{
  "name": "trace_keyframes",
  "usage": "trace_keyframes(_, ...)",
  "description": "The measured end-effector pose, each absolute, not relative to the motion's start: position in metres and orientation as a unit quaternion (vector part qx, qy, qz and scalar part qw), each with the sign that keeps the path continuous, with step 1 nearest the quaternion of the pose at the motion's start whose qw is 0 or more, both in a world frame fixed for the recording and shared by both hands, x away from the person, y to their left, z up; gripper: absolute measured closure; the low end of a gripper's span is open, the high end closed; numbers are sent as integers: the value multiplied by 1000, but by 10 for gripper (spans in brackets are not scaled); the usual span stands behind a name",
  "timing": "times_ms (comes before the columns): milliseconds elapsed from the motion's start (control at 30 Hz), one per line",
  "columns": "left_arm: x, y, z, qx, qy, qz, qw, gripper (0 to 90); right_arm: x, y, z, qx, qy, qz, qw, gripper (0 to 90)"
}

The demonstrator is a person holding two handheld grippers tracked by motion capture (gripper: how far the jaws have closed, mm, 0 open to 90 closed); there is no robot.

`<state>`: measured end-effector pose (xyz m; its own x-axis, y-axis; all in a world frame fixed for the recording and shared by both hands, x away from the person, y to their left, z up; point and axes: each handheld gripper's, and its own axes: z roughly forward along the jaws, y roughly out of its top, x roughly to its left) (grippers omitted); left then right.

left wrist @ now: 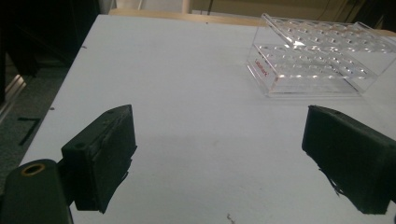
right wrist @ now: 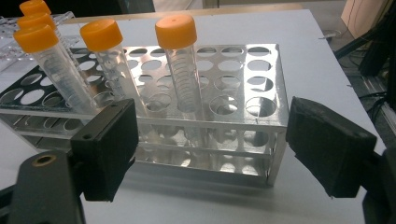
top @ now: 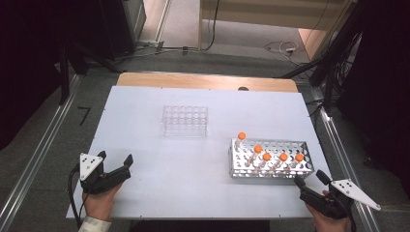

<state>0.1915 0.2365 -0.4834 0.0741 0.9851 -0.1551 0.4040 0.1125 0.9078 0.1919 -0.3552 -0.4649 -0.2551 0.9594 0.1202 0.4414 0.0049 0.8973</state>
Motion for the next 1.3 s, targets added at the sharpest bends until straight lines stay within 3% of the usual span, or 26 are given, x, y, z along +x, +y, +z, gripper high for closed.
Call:
trace_keyframes(700,191,227,-482,592,583,348,434,103,197,-351,-466,530,657,452,286,212)
trace_keyframes(900,192,227,-483,591,584,349,433,103,200,-349,-465,524,661,449,294,272)
trace_keyframes(1200,192,225,-483,595,583,348,430,103,213,-341,-463,508,672,442,309,511)
trace_keyframes(1300,193,225,-484,595,584,347,429,103,215,-339,-464,503,675,442,308,544)
